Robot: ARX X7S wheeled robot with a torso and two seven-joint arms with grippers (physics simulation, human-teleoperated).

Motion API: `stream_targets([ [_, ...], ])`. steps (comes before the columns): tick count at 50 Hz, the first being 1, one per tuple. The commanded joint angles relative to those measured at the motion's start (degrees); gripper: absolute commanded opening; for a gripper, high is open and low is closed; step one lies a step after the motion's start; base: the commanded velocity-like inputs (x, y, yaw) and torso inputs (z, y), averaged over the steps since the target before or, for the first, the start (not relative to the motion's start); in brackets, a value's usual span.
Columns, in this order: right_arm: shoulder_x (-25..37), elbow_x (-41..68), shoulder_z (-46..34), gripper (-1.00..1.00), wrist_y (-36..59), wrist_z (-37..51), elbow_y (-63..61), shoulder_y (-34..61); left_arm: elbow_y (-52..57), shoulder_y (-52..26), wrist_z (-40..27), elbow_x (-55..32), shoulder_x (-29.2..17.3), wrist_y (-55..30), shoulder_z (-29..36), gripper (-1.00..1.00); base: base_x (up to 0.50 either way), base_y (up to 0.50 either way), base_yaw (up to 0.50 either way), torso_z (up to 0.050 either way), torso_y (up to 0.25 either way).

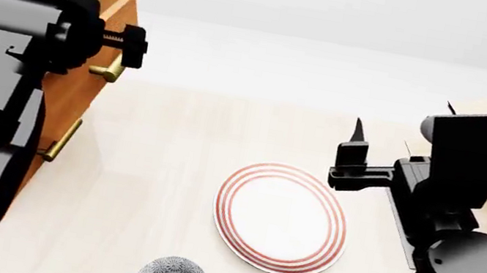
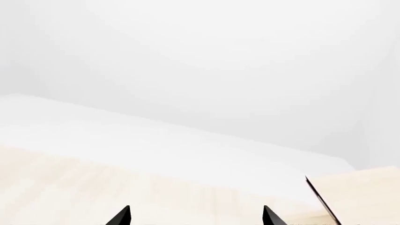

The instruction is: Open the top drawer of the cabinet and put the bowl in it.

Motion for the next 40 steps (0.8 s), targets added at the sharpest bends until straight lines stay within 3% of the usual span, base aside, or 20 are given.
stream_targets([
  [1,-0.03,-0.65,-0.40,1.00,-0.76,-0.40,0.46,-0.49,-0.92,2.32,1.09,3.39,0.65,0.34,-3.05,1.00,0.00,0.00,0.00,0.000,0.000],
  [16,-0.10,-1.08,-0.74,1.00,-1.39,-0.61,0.91,-0.83,0.48,3.62,5.22,5.31,3.19,0.37,-3.00,1.00,0.00,0.00,0.00,0.000,0.000],
  [40,-0.30,-0.80,-1.28,1.00,-0.91,-0.17,1.09,-0.18,25.97,14.81,6.72,1.73,2.95,-13.35,-3.25,1.00,0.00,0.00,0.00,0.000,0.000],
])
